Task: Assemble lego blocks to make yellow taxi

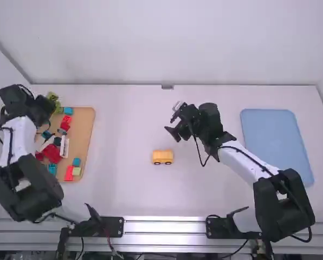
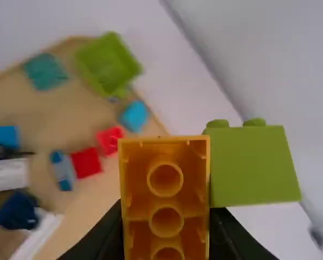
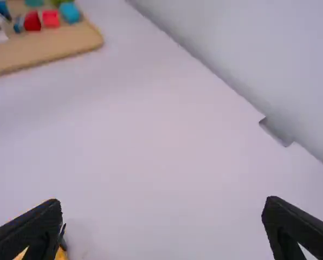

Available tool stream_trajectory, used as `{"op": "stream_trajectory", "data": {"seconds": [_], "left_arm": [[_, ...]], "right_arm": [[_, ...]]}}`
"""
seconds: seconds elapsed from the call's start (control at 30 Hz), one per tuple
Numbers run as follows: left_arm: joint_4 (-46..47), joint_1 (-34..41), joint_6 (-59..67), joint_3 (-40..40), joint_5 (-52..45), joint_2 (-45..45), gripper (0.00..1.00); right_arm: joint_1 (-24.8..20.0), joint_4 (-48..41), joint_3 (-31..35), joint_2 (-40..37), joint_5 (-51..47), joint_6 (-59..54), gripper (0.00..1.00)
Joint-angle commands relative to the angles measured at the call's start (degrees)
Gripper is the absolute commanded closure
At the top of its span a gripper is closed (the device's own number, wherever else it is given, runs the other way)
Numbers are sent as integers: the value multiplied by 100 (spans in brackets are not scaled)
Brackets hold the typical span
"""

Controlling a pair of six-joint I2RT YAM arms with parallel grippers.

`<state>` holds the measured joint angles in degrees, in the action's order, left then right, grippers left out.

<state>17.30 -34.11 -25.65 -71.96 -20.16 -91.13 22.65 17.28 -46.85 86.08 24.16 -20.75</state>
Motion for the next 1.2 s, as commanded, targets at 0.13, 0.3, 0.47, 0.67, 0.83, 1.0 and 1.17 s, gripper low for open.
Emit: {"op": "stream_trajectory", "data": {"seconds": [0.13, 0.3, 0.47, 0.67, 0.83, 1.0, 1.17], "left_arm": [[-1405, 704, 1357, 1980, -2750, 1248, 75], [-2949, 1805, 1373, 3143, -3307, 1718, 79], [-3969, 2826, 1523, 3679, -3696, 1709, 80], [-4704, 3746, 1504, 3976, -3722, 1709, 82], [-4780, 3805, 1486, 3978, -3746, 1711, 81], [-4789, 3805, 1803, 3980, -4107, 1709, 80], [-4839, 3825, 2013, 3980, -4391, 1709, 81]], "right_arm": [[-216, 684, 37, -15, 1008, 1150, 2], [-643, 1473, 37, 175, 2468, 1808, 2], [-911, 2380, 37, 551, 3630, 2540, 2], [-953, 3501, 37, 1150, 4457, 3311, 2], [-1054, 3744, 37, 1290, 4806, 3469, 2], [-1106, 4330, 37, 1287, 5462, 3838, 2], [-1049, 4588, 37, 1287, 5587, 4019, 2]]}}
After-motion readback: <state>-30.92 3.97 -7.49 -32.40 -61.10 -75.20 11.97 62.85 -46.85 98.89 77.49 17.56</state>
